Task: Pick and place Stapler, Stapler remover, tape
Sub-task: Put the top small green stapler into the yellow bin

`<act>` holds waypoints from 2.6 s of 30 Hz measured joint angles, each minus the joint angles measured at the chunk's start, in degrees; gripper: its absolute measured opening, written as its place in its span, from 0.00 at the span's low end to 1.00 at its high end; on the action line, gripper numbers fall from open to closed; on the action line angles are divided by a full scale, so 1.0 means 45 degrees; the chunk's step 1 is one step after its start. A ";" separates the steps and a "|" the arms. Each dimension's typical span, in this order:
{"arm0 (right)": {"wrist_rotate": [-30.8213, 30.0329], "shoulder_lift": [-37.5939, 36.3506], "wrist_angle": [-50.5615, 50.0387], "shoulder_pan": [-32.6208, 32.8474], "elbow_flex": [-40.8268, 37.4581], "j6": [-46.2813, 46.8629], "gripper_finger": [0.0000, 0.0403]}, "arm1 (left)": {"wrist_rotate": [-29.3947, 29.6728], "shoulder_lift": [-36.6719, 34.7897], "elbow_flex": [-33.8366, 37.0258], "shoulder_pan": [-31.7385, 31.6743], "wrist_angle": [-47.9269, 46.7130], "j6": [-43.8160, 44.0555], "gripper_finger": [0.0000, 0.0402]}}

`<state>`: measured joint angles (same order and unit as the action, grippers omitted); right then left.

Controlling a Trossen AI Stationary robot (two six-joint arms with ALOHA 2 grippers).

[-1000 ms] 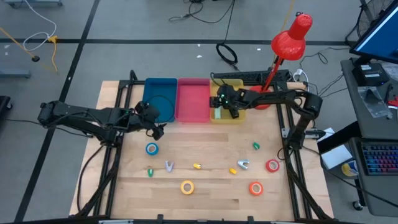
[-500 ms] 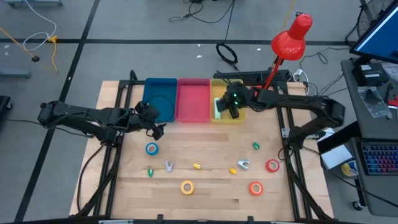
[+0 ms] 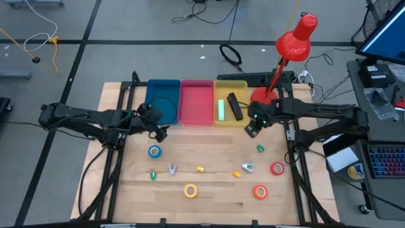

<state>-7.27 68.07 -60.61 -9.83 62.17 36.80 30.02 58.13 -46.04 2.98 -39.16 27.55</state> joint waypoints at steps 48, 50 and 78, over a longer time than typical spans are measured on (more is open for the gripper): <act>0.2866 -0.0009 -0.4010 0.0284 -0.1800 0.0428 0.48 | -0.5707 -0.9782 0.8014 -0.0695 0.7422 -0.0690 0.94; 0.3308 -0.0009 -0.3771 0.0279 -0.2249 0.0378 0.52 | -0.5707 -0.9782 0.8014 -0.0699 0.7422 -0.0729 0.95; 0.3303 -0.0009 -0.3588 0.0264 -0.3249 0.1540 0.56 | -0.5697 -0.9782 0.8014 -0.0704 0.7436 -0.0423 0.93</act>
<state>7.60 68.03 -76.75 -8.64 47.55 43.73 4.39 14.11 -9.98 -0.19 -5.69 25.65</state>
